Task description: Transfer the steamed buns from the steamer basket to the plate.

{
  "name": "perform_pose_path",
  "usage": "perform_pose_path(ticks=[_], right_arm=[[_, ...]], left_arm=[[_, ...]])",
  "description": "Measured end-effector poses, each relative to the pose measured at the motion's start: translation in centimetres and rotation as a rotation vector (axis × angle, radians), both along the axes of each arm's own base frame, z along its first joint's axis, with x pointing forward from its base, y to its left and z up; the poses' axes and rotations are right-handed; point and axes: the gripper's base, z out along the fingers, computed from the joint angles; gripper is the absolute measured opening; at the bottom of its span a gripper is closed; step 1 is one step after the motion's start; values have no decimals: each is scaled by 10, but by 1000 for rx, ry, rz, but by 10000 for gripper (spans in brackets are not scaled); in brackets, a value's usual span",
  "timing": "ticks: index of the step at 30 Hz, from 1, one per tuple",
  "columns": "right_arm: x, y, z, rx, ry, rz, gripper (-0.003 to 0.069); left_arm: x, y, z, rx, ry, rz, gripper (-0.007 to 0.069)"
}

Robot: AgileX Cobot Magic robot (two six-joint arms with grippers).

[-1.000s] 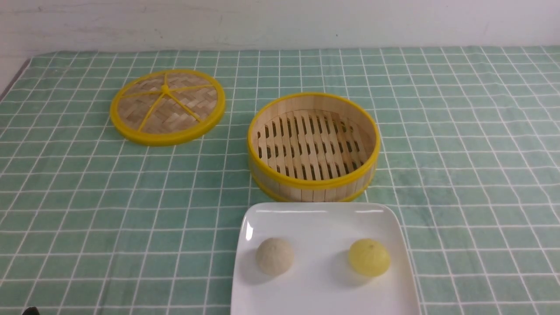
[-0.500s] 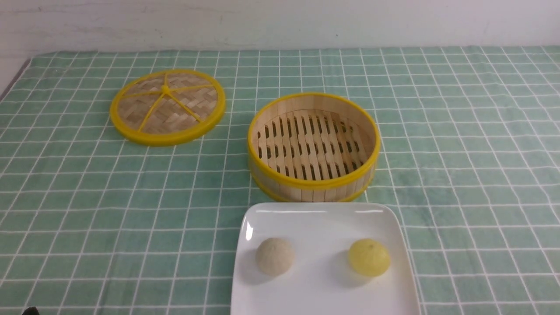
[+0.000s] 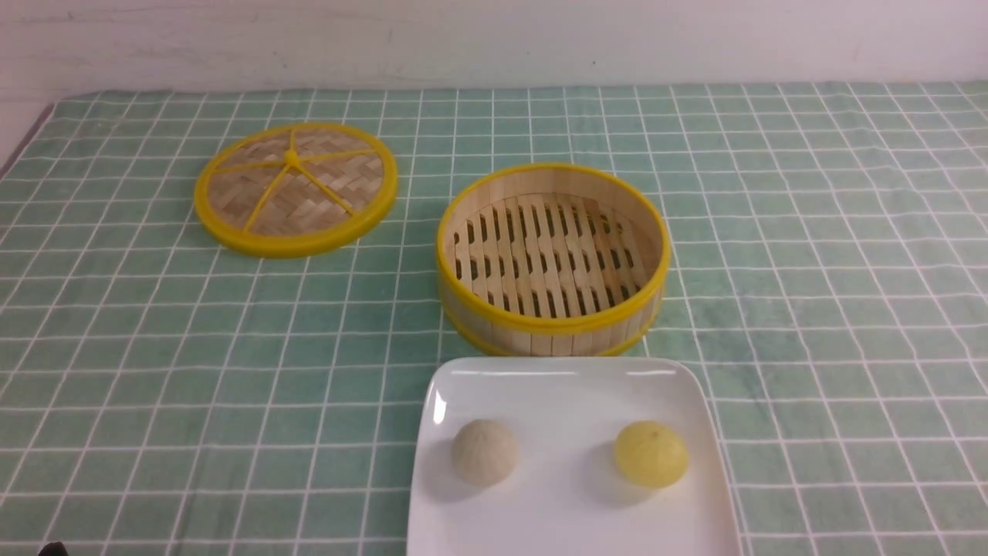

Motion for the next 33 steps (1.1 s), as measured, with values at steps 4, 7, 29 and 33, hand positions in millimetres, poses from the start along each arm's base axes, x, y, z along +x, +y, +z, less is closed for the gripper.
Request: perform_pose_path(ticks=[4, 7, 29, 33], right_arm=[[0, 0, -5, 0, 10, -1, 243], [2, 0, -7, 0, -22, -4, 243], [3, 0, -7, 0, -36, -5, 243], [3, 0, -7, 0, -36, -5, 243]], left_arm=[[0, 0, 0, 1, 0, 0, 404], [0, 0, 0, 2, 0, 0, 404], [0, 0, 0, 8, 0, 1, 404], [0, 0, 0, 8, 0, 1, 404]])
